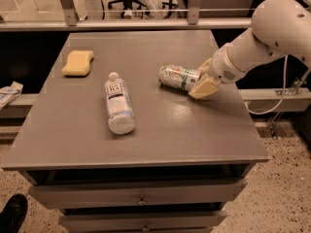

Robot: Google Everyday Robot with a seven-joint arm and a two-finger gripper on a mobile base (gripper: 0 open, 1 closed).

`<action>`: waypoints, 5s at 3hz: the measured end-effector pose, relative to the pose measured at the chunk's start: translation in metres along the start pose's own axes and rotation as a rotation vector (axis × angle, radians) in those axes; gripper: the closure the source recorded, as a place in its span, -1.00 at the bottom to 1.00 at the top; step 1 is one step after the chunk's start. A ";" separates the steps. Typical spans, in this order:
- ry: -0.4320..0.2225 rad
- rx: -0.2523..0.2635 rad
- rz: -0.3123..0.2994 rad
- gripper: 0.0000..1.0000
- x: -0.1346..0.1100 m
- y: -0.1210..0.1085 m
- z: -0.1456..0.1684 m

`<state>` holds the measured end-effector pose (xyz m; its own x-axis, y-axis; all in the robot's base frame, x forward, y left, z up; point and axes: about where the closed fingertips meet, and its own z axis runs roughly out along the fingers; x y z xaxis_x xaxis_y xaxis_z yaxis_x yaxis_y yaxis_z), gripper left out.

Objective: Place 7up can upright

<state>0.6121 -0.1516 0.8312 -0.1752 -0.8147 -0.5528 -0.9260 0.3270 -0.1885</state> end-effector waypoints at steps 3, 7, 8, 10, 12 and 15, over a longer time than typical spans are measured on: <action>0.065 -0.039 -0.090 -0.73 0.010 -0.007 -0.008; 0.220 -0.114 -0.163 -1.00 -0.049 -0.033 -0.018; 0.246 -0.137 -0.117 -1.00 -0.075 -0.035 -0.006; 0.275 -0.152 -0.006 -1.00 -0.082 -0.016 0.012; 0.304 -0.137 0.053 -1.00 -0.066 -0.004 0.022; 0.272 -0.080 0.063 0.21 -0.075 -0.022 0.025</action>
Offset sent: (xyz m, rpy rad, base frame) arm 0.0039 -0.0250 0.0040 -0.1247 0.0095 0.1102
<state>0.6537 -0.0853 0.8565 -0.3063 -0.8961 -0.3213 -0.9320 0.3510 -0.0905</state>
